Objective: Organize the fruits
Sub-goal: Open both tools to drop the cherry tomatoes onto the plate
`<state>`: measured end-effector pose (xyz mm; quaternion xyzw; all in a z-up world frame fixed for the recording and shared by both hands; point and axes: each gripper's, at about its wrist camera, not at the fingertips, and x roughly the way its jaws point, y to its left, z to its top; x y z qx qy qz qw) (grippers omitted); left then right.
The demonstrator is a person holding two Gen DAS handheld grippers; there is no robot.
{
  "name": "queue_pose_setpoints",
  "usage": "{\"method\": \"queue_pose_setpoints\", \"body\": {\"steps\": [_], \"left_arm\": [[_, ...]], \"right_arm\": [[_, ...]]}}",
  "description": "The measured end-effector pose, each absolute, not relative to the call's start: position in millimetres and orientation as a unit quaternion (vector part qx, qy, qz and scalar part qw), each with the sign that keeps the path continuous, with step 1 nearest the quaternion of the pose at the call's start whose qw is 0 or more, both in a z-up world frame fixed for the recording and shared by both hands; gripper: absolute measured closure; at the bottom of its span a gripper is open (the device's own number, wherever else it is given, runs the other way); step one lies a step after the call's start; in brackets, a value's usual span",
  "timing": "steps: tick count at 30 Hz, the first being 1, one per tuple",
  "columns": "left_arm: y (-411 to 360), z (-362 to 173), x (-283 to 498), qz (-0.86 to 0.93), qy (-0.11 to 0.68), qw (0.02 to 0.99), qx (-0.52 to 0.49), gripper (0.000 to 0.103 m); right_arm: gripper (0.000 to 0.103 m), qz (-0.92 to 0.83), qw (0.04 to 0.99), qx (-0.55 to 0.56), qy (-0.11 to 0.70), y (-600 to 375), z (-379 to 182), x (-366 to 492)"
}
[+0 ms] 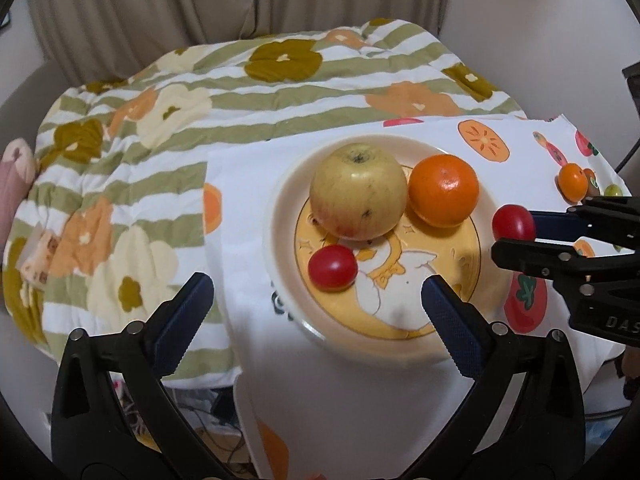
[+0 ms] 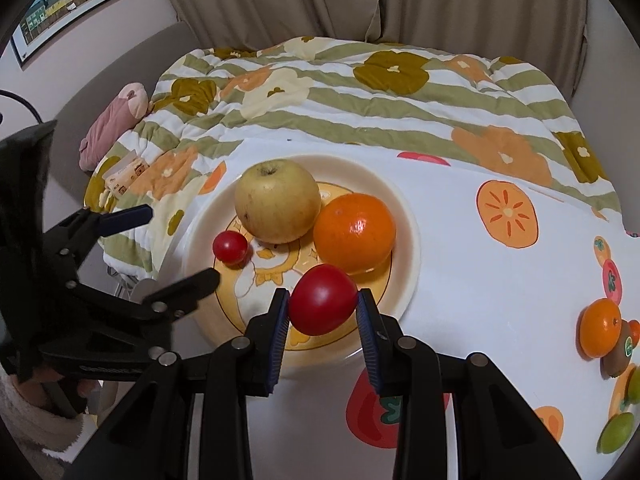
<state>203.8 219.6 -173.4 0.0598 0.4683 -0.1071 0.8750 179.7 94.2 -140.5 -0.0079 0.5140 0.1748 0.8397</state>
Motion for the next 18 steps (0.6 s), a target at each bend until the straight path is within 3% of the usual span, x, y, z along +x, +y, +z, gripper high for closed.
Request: {"method": "queue_pose_setpoints", "body": {"steps": [18], "left_arm": [[234.1,-178.4,190.7,-0.096,0.480,0.870,0.051,0.000]], "right_arm": [[0.072,0.175,0.833,-0.014,0.524,102.7,-167.0,183.7]]}}
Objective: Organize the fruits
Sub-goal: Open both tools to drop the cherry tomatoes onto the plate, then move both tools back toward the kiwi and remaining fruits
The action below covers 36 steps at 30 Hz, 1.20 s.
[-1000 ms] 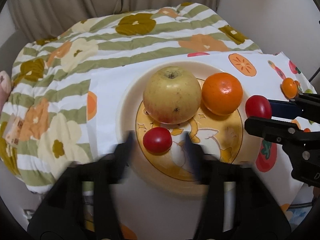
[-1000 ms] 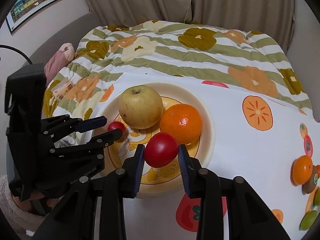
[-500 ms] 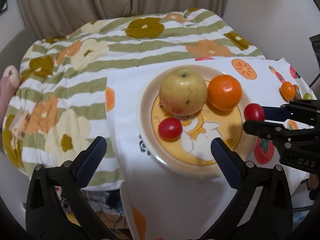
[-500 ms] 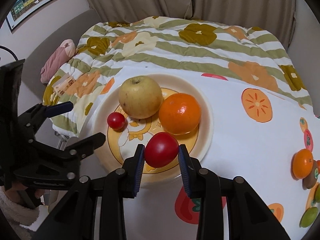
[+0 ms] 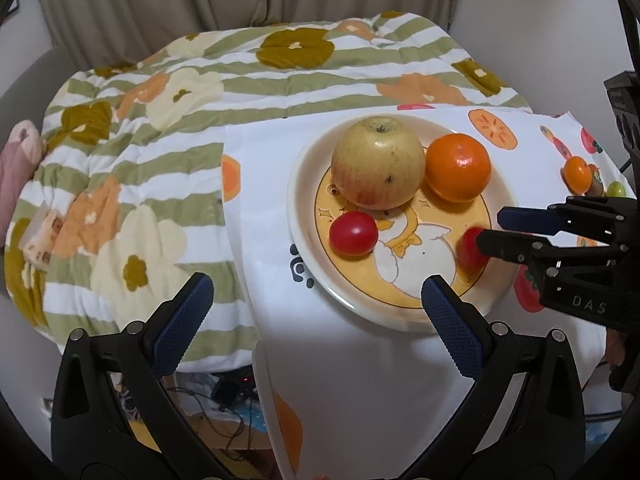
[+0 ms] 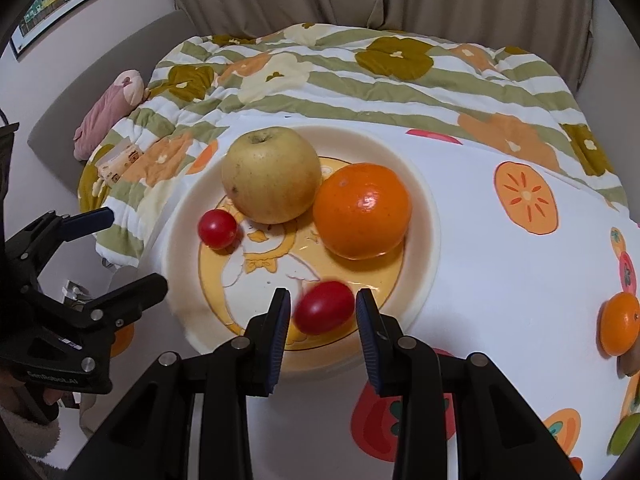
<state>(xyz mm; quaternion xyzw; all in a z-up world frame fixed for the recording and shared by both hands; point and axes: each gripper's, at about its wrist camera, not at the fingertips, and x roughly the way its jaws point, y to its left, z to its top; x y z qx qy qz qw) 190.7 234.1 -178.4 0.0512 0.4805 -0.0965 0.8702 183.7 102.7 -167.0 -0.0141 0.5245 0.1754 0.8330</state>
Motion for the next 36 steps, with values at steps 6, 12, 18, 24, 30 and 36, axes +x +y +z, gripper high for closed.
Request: {"method": "queue_pose_setpoints", "body": {"steps": [6,12,18,24,30,36], "left_arm": [[237.3,-171.9,187.4,-0.092,0.476,0.873,0.051,0.000],[241.5,-164.7,183.1,-0.087,0.473,0.875,0.049,0.000],[242.8,-145.9,181.1,-0.089,0.464,0.880,0.047,0.000],[231.1,-121.1,178.3,-0.102,0.450,0.886,0.053,0.000],[195.5,-96.2,169.9,-0.107,0.431,0.894,0.061,0.000],[142.8,-80.0,160.0,-0.121,0.418,0.899,0.061,0.000]], "right_arm": [[0.014,0.172,0.840,-0.009,0.514,99.6,-163.2,177.2],[0.011,0.166,0.842,-0.014,0.514,97.8,-158.6,174.4],[0.011,0.157,0.847,-0.014,0.508,92.4,-139.9,168.2],[0.011,0.134,0.860,-0.006,0.493,74.4,-110.4,157.1],[0.011,0.104,0.877,0.018,0.469,34.2,-82.2,137.9],[0.011,0.074,0.891,0.010,0.448,-17.2,-61.2,120.1]]}}
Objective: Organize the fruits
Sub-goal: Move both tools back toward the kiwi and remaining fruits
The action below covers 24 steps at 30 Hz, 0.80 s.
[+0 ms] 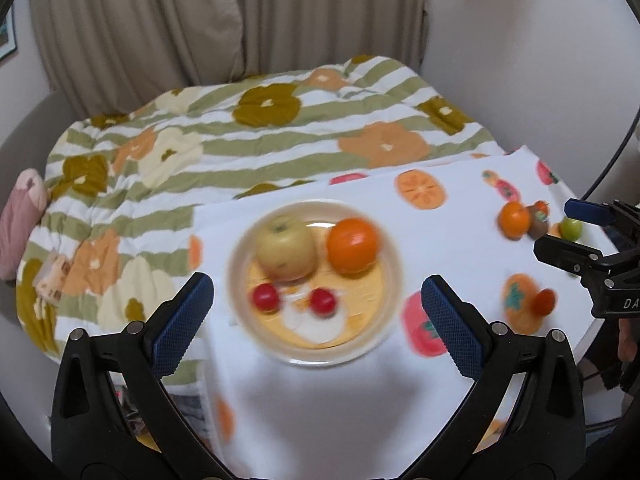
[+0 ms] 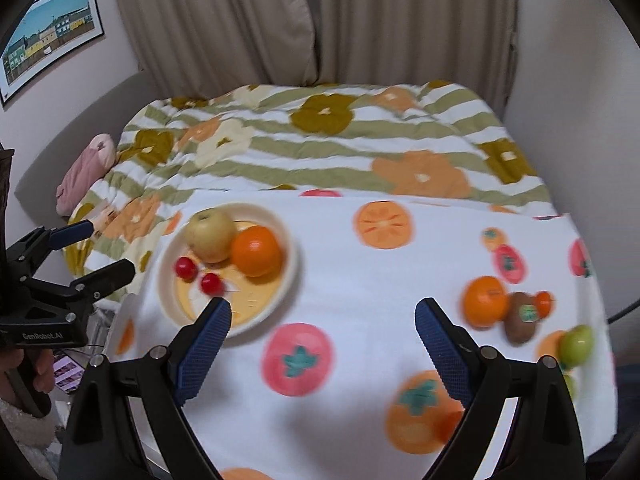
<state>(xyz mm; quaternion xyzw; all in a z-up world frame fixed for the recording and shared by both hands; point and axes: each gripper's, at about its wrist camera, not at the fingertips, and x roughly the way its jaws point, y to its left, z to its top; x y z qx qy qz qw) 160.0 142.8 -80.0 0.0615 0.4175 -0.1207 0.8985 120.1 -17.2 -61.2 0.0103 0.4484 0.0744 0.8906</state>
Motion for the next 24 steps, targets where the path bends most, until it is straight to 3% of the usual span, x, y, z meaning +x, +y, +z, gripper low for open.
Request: {"method": "queue_pose_setpoints", "body": {"steps": [10,24], "left_arm": [[31.4,-72.8,159.3,-0.189,0.399,0.893,0.086,0.000],[-95.6,-123.7,196.5,-0.324,0.412,0.834,0.170,0.000]], "right_arm": [[0.011,0.028,0.892,0.040,0.449,-125.3,-56.5,99.1],[0.011,-0.018,0.869,0.102,0.483,-215.0,-99.0,111.0]]}}
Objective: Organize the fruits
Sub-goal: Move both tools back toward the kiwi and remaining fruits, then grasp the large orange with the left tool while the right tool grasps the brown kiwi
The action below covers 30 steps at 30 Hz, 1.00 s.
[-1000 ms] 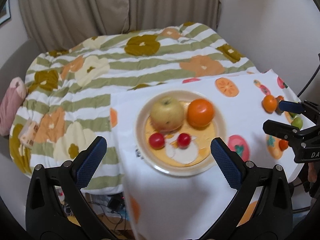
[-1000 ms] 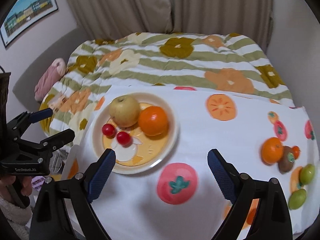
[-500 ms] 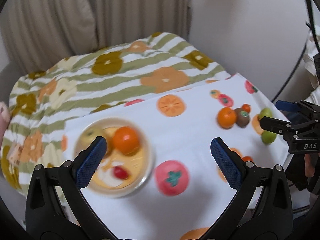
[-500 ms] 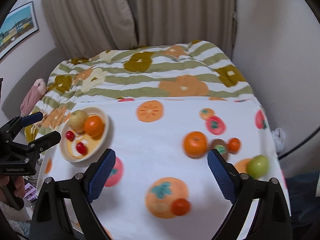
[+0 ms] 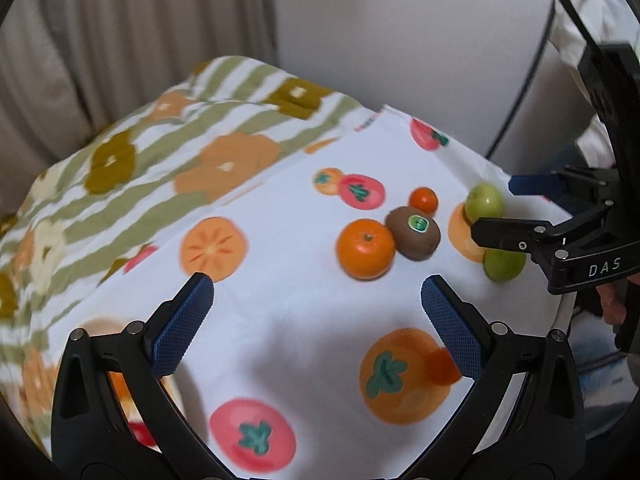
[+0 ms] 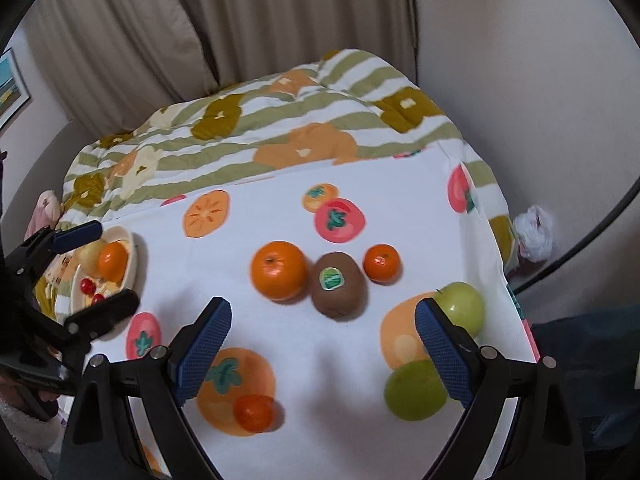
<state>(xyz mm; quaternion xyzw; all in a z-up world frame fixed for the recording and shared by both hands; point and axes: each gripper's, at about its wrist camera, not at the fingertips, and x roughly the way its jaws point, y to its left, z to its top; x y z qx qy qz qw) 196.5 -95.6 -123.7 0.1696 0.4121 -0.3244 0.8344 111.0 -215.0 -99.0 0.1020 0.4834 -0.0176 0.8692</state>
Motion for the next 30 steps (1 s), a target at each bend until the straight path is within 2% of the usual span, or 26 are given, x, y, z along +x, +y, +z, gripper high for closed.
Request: {"method": "queue_pose_setpoints", "body": {"steps": [9,19,27,29,30], "left_arm": [[-144.4,-166.4,216.7,-0.373,0.432,0.792,0.218,0.000],[-168.3,-201.1,229.1,-0.388,0.448,0.769,0.239,0.006],[-183.9,-216.8,235.3,-0.396,0.454,0.758,0.251,0.025],[-185.1,-219.0,236.6,-0.396,0.454,0.757,0.252,0.038],[-185.4,-220.0,237.2,-0.396,0.455,0.756,0.253,0.037]], "right_arm": [[0.011,-0.032,0.854,0.140,0.500,-234.2,-127.2,123.4],[0.013,-0.033,0.840,0.151,0.521,-244.1,-150.8,134.0],[0.014,-0.031,0.829,0.161,0.535,-247.9,-164.7,141.2],[0.016,-0.028,0.829,0.160,0.535,-247.0,-165.9,142.9],[0.017,-0.026,0.828,0.159,0.536,-246.5,-166.7,143.8]]}}
